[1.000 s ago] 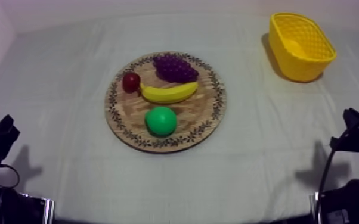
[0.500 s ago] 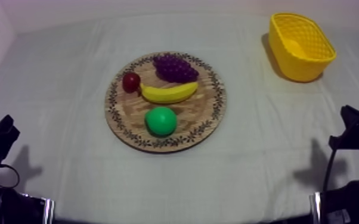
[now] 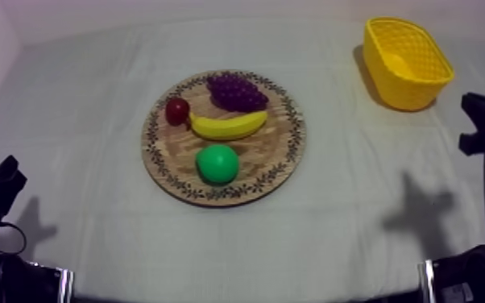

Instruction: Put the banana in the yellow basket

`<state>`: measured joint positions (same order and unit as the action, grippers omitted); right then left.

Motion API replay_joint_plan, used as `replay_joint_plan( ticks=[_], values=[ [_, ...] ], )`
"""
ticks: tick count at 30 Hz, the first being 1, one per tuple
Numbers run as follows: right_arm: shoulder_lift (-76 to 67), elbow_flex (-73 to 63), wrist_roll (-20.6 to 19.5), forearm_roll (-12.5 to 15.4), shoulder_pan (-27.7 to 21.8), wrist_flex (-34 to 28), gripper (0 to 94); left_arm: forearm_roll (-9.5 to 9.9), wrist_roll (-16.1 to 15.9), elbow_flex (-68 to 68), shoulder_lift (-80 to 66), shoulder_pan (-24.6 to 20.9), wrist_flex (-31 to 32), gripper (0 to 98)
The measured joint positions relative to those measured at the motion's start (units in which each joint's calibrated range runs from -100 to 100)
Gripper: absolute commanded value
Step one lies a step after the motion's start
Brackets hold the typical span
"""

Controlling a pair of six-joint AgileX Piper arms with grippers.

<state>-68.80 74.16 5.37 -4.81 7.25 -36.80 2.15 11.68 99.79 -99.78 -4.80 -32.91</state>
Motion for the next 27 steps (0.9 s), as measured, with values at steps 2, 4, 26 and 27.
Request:
replay_joint_plan(
  ticks=[2,4,26,27],
  values=[
    [2.55,-4.05,-0.86,-0.93,1.35,-2.37,0.6,0.00,0.00,0.00,0.00,0.00,0.00,0.1],
    [5.25,-8.42,-1.98,-2.55,3.15,-4.14,0.6,0.00,0.00,0.00,0.00,0.00,0.00,0.1],
    [33.20,-44.93,-7.01,-8.13,18.58,-24.48,0.6,0.00,0.00,0.00,0.00,0.00,0.00,0.1],
    [34.68,-46.04,-7.01,-8.34,19.23,-25.22,0.6,0.00,0.00,0.00,0.00,0.00,0.00,0.1]
  ],
)
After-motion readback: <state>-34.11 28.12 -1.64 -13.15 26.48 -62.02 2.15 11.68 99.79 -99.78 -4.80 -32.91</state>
